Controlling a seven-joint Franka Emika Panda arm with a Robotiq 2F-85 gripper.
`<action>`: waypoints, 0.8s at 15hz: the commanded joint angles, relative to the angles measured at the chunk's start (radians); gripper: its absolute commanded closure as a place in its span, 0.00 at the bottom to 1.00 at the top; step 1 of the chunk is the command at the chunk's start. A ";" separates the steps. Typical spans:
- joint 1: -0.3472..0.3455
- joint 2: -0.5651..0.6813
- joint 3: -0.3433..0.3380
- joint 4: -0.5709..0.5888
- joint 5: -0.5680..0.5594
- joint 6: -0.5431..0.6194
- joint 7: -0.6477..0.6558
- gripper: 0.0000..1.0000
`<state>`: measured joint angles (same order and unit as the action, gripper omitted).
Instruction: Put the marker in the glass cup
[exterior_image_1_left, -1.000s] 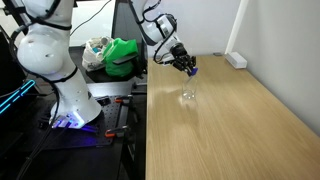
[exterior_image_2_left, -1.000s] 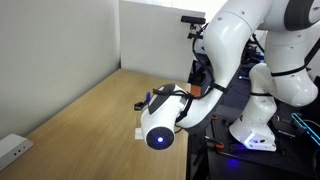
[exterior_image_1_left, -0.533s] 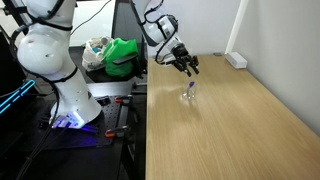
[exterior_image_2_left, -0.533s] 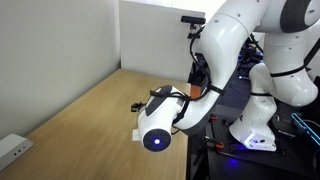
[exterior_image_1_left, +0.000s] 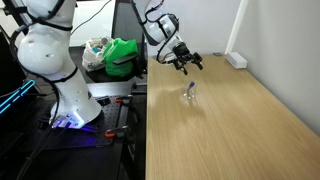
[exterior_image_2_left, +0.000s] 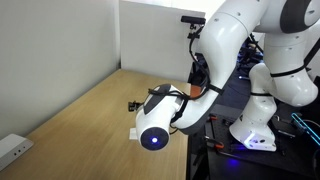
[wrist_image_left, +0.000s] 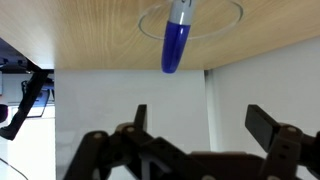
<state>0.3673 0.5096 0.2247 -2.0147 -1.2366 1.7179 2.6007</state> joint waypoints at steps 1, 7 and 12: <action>0.065 -0.074 -0.078 0.018 0.020 -0.005 0.000 0.00; 0.186 -0.206 -0.215 0.026 0.022 -0.045 -0.001 0.00; 0.266 -0.256 -0.306 0.031 0.021 -0.045 -0.002 0.00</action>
<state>0.5772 0.2894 -0.0275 -1.9753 -1.2319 1.6979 2.5987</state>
